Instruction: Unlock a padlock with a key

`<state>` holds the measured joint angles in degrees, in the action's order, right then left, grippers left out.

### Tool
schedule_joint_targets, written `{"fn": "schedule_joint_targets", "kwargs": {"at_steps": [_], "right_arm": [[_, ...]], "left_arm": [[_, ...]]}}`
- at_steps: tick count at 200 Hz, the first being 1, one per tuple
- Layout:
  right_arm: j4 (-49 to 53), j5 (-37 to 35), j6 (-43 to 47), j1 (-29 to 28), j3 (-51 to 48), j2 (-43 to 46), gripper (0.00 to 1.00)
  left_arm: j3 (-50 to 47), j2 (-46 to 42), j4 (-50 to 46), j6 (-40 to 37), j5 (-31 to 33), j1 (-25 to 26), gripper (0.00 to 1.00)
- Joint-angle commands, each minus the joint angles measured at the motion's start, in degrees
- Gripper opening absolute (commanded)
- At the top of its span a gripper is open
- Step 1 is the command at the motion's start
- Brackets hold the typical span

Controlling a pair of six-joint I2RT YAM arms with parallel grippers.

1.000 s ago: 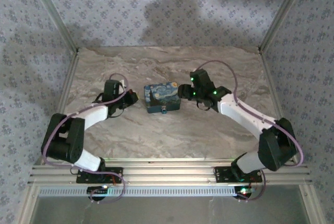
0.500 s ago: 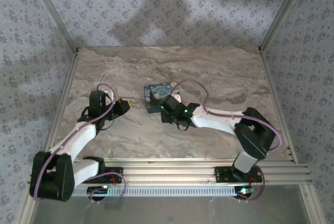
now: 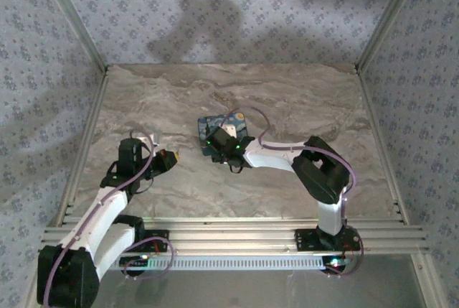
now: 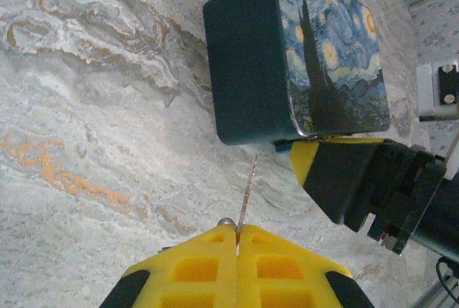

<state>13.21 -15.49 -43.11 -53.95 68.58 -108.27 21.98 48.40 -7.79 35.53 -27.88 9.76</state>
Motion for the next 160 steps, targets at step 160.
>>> {"fn": "schedule_joint_targets", "kwargs": {"at_steps": [160], "right_arm": [[-2.17, -4.40, 1.75, 1.48, 4.14, -5.90, 0.36]], "left_arm": [[-0.88, -0.23, -1.74, -3.28, -1.21, 0.17, 0.00]]}}
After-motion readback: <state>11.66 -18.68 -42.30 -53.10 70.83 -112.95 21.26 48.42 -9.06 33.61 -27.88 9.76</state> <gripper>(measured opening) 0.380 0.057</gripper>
